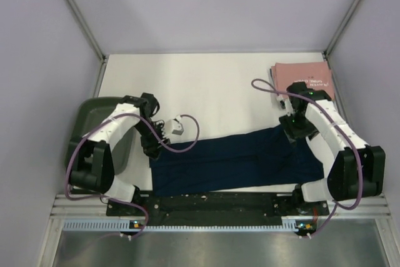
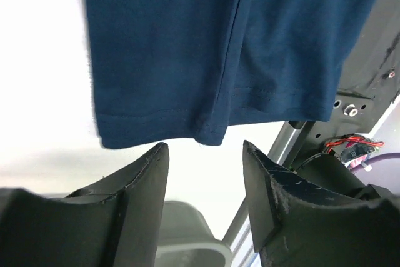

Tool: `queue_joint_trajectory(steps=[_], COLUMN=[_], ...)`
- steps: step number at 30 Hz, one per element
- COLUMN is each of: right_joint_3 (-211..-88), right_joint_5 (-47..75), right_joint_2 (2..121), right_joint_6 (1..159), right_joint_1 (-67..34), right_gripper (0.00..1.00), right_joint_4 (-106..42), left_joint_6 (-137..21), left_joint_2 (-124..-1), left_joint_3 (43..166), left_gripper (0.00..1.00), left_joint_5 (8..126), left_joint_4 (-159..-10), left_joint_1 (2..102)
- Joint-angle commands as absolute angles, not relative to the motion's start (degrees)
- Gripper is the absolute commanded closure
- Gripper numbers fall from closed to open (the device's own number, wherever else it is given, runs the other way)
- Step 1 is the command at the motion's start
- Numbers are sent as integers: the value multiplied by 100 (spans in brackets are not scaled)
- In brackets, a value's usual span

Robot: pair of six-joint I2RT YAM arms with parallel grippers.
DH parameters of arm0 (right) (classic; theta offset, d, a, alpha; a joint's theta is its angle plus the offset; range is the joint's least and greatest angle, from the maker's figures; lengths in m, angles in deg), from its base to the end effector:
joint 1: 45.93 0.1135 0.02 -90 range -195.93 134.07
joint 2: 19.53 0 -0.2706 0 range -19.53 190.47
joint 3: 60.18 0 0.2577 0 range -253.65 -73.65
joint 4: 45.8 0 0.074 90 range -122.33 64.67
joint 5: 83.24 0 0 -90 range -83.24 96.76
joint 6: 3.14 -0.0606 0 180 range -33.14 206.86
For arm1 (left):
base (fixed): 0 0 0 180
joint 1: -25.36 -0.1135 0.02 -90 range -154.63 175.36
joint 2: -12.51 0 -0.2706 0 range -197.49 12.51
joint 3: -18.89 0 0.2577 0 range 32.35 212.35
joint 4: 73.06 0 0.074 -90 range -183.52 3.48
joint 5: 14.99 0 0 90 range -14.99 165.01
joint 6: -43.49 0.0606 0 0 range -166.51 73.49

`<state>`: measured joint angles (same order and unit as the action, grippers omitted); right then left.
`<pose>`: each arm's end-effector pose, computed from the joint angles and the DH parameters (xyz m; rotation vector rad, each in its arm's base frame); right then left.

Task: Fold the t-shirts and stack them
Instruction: Fold the other side of the tshirt into a rectangle, then rotate the tshirt 90 degrees

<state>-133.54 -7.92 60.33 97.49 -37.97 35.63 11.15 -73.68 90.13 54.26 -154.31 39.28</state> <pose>0.2331 0.0171 0.2182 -0.4914 3.0467 -0.3987 0.2248 -0.0778 0.1871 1.7601 2.4930 -0.5800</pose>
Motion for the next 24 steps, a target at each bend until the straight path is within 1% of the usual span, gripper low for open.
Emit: queue_joint_trajectory(steps=[1, 3, 6, 8, 11, 13, 14, 15, 17, 18, 19, 20, 21, 22, 24], right_joint_3=[-14044, -13852, -13509, -13342, -13035, -12937, -12911, -12928, -12972, -12981, -12998, -12998, -13007, -13025, -13095], right_joint_5=[644, 1542, 1914, 1985, 2537, 2618, 2592, 2548, 2285, 2180, 2091, 2004, 1950, 1976, 2134], right_joint_2=[5510, 5483, 5833, 6141, 6440, 6642, 6782, 6905, 7169, 7249, 7275, 7267, 7258, 7249, 7328], right_joint_6=[9302, 8803, 8203, 8141, 8115, 8018, 7992, 7965, 7921, 7921, 7912, 7930, 7973, 8035, 8097], right_joint_1=[-4196, -4836, -5532, -5674, -5675, -5692, -5718, -5753, -5876, -5955, -6043, -6078, -6114, -6114, -6114], right_gripper=[37, 38, 41, 43, 44, 45, 48, 53, 80, 93, 100, 100, 100, 100, 100], right_joint_4=[2369, 1614, 864, 539, -14, -332, -403, -438, -412, -438, -447, -491, -543, -631, -693], left_joint_6=[1134, 520, -202, -327, -257, -100, 6, 85, 209, 226, 261, 253, 235, 209, 156], left_joint_2=[-6957, -7211, -7852, -8108, -8179, -8267, -8328, -8381, -8495, -8530, -8574, -8592, -8610, -8619, -8601], left_joint_3=[9817, 9827, 9783, 9757, 9511, 9396, 9344, 9274, 9098, 9036, 8966, 8904, 8852, 8790, 8684], left_gripper=[44, 44, 44, 41, 34, 32, 32, 32, 33, 39, 50, 65, 89, 100, 100], left_joint_5=[4733, 5047, 5593, 5778, 5849, 5779, 5727, 5709, 5735, 5752, 5744, 5726, 5735, 5778, 5910], left_joint_4=[-15922, -15230, -14446, -14199, -13699, -13574, -13583, -13557, -13487, -13478, -13486, -13495, -13495, -13486, -13530], left_joint_1=[3864, 3855, 3855, 3846, 3846, 3846, 3846, 3846, 3846, 3846, 3846, 3846, 3846, 3846, 3820])
